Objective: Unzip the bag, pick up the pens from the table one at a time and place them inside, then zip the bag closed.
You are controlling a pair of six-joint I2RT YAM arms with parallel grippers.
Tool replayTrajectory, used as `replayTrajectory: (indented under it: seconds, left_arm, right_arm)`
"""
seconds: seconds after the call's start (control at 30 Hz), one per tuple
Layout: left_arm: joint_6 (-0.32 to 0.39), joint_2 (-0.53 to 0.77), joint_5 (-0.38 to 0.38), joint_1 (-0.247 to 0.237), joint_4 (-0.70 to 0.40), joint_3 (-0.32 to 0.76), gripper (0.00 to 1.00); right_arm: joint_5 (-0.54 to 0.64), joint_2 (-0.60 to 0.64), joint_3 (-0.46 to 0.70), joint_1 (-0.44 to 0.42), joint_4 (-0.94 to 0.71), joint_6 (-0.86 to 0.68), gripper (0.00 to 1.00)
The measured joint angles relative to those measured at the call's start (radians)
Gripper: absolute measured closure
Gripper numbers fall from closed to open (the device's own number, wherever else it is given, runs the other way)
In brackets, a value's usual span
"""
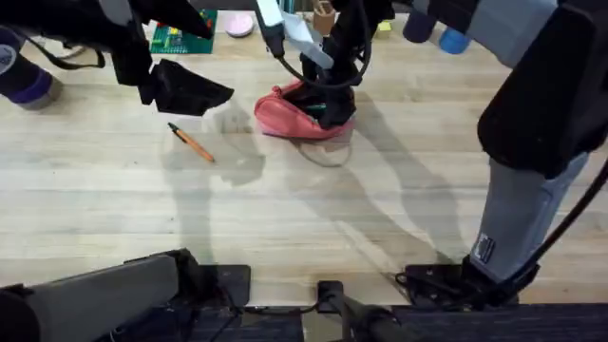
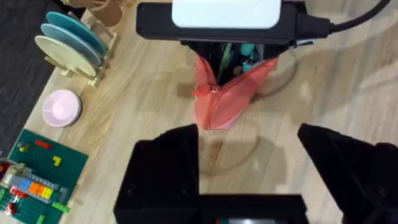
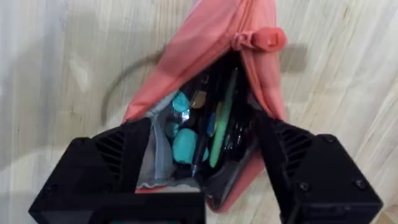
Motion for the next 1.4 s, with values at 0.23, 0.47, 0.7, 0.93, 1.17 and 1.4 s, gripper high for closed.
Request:
replayTrajectory:
  seconds: [0.23, 0.47, 0.7, 0.93, 1.17, 1.4]
  left_arm:
    - [0.000, 0.000, 0.000, 0.000, 0.000, 0.000, 0.007]
    - [0.000, 0.000, 0.000, 0.000, 0.000, 0.000, 0.007]
    - [0.000, 0.000, 0.000, 0.000, 0.000, 0.000, 0.007]
    - [0.000, 0.000, 0.000, 0.000, 0.000, 0.000, 0.009]
    - [-0.001, 0.000, 0.000, 0.000, 0.000, 0.000, 0.008]
    - [-0.053, 0.000, 0.000, 0.005, 0.001, 0.000, 0.007]
  right_arm:
    - [0.000, 0.000, 0.000, 0.000, -0.005, 0.004, 0.006]
    - [0.000, -0.031, 0.000, -0.006, -0.027, 0.007, 0.006]
    - [-0.036, -0.156, 0.000, -0.025, -0.060, 0.011, 0.006]
    - [-0.093, -0.203, 0.000, -0.048, -0.072, 0.020, 0.005]
    - [-0.105, -0.227, 0.000, -0.083, -0.076, 0.055, 0.005]
    - [-0.107, -0.232, 0.000, -0.108, -0.076, 0.074, 0.004]
